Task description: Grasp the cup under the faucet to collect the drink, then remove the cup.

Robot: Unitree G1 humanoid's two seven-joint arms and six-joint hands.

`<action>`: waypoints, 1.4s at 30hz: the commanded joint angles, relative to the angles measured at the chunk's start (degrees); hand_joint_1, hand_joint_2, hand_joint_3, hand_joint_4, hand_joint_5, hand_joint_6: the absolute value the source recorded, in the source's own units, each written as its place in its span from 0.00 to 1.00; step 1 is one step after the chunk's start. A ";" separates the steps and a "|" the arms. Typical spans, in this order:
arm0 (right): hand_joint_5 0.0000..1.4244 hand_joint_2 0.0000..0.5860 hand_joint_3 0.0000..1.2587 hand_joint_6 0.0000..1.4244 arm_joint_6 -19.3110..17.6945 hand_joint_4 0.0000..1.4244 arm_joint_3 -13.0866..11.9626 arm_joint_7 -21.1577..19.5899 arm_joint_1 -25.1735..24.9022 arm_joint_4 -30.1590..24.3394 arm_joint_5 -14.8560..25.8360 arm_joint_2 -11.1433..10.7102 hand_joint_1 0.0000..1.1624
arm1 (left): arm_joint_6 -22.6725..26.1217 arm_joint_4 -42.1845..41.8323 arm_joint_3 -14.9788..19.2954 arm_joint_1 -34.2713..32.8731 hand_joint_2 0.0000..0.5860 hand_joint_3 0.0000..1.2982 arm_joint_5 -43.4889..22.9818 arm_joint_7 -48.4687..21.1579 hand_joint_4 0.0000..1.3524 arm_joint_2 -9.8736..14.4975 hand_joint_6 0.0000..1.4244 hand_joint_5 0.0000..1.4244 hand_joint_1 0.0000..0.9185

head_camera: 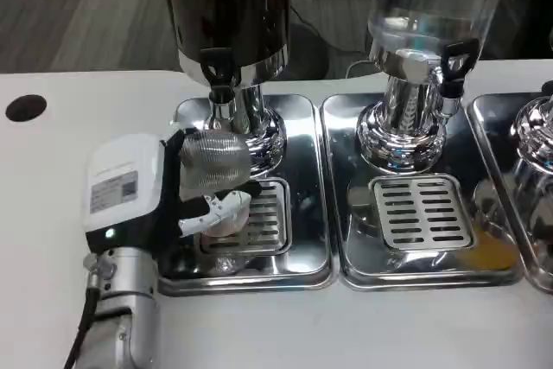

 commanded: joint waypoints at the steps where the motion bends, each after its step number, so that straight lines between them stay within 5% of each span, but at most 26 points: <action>1: 0.18 0.66 0.23 0.07 -0.05 0.15 -0.01 -0.13 -0.43 0.70 0.23 -0.46 0.34 | -0.82 1.80 -1.87 -0.25 0.19 0.39 0.25 -0.29 0.40 -0.69 0.63 0.49 0.39; 28: 0.18 0.66 0.23 0.08 -0.96 0.15 0.14 0.18 -0.57 0.93 0.90 -0.42 0.34 | 3.56 -4.78 -0.86 3.05 0.01 0.31 1.63 -1.55 0.33 2.26 0.58 0.42 0.00; 32: 0.18 0.66 0.23 0.08 -1.10 0.15 0.10 0.16 -0.40 0.92 0.89 -0.43 0.34 | 3.92 -5.01 -0.31 3.20 0.00 0.10 0.59 -2.16 0.04 2.42 0.34 0.15 0.00; 34: 0.18 0.66 0.23 0.08 -1.16 0.15 0.05 0.14 -0.32 0.91 0.91 -0.44 0.34 | 3.73 -5.03 -0.12 3.20 0.00 0.02 0.12 -2.52 0.00 2.44 0.25 0.03 0.00; 42: 0.18 0.66 0.24 0.08 -1.41 0.15 -0.28 0.19 -0.14 1.08 1.28 -0.65 0.34 | 3.11 -5.89 0.62 3.64 0.00 0.00 -1.36 -4.22 0.00 2.03 0.20 0.00 0.00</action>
